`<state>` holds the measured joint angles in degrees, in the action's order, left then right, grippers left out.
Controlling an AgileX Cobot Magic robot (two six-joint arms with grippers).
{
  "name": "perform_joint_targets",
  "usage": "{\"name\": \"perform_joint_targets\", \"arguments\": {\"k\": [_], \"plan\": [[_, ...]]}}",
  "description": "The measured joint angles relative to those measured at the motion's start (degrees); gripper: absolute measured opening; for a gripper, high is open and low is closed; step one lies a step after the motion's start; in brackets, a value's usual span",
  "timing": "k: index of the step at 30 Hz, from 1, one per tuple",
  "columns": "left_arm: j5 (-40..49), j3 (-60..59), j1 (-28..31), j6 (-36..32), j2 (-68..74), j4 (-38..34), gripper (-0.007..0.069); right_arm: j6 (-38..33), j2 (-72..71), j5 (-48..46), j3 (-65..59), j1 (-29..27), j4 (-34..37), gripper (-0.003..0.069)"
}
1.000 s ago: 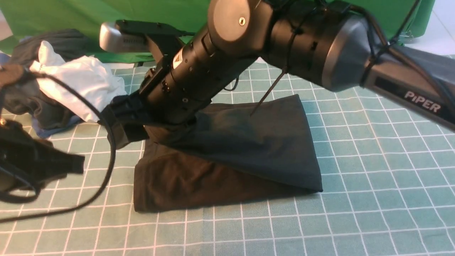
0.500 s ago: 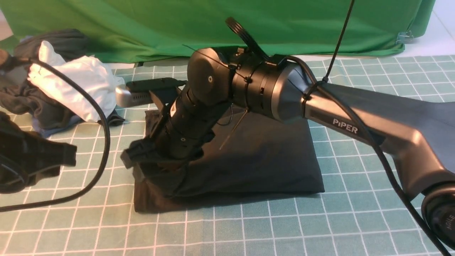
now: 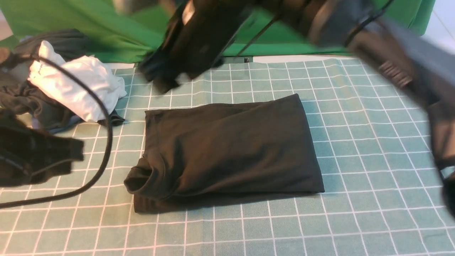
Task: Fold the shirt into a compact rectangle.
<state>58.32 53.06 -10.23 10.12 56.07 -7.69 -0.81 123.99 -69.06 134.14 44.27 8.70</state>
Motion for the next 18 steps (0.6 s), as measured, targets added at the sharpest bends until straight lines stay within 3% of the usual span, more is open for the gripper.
{"name": "perform_joint_targets", "arguments": {"k": [2, 4, 5, 6, 13, 16, 18], "plan": [[-1.34, 0.11, 0.0, -0.98, 1.08, -3.23, 0.0011, -0.96, -1.88, -0.1, -1.9, -2.6, -0.77, 0.0328], [-1.78, 0.38, 0.0, -1.62, 4.2, -6.87, 0.0011, -2.24, -5.1, -0.1, -6.83, -5.98, -1.46, 0.0148], [-1.78, 0.38, 0.0, -1.62, 4.56, -7.1, 0.0011, -2.38, -5.78, -0.1, -7.96, -6.27, -1.47, 0.0136], [-2.16, 0.38, 0.0, -2.11, 7.31, -8.62, 0.0011, -2.94, -8.54, -0.14, -12.49, -8.72, -1.59, 0.0069], [-4.87, 3.34, 0.0, -3.66, 21.34, -12.72, 0.0025, -7.33, -23.91, -0.43, -35.09, -17.45, -2.01, 0.0018], [-4.44, 5.84, 0.0, -3.82, 25.84, -11.49, 0.0064, -8.13, -29.25, 0.32, -42.31, -20.14, -2.06, 0.0016], [-3.92, 9.1, 0.0, -3.73, 30.93, -9.64, 0.0151, -8.64, -34.75, 3.33, -49.63, -22.51, -2.11, 0.0016]]}}
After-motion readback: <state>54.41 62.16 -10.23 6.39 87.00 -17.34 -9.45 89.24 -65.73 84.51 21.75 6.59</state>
